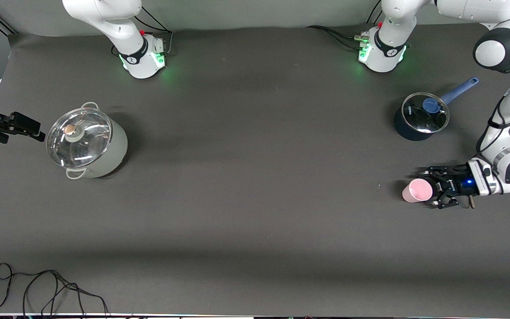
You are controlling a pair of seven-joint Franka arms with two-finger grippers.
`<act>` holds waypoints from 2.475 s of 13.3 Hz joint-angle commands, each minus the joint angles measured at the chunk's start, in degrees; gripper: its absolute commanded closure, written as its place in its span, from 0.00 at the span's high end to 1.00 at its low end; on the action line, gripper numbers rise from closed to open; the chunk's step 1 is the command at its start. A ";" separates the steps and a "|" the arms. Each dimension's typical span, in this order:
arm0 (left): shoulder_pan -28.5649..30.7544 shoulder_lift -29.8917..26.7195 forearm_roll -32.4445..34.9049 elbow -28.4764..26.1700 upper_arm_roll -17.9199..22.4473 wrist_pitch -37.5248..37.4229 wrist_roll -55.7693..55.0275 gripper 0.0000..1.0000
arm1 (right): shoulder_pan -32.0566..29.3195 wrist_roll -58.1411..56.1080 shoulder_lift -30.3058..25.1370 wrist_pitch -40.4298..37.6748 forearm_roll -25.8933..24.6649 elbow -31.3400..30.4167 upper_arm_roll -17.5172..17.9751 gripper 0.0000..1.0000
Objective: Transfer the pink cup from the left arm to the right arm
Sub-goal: 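Move the left gripper down to the pink cup and close on it, then carry the pink cup with the left gripper toward the table middle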
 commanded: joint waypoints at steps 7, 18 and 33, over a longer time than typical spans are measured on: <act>-4.20 1.70 -4.72 1.23 -0.65 -0.21 2.51 0.97 | 0.41 0.17 0.35 -0.73 0.91 1.04 -0.37 1.00; -11.49 1.09 -6.13 2.11 -9.15 6.81 2.25 0.00 | -0.12 41.54 -0.61 -0.73 0.91 1.39 -1.59 1.00; -40.83 0.91 -24.32 15.71 -31.93 58.31 -8.17 0.00 | 0.58 42.63 0.44 0.06 1.27 2.71 -1.25 1.00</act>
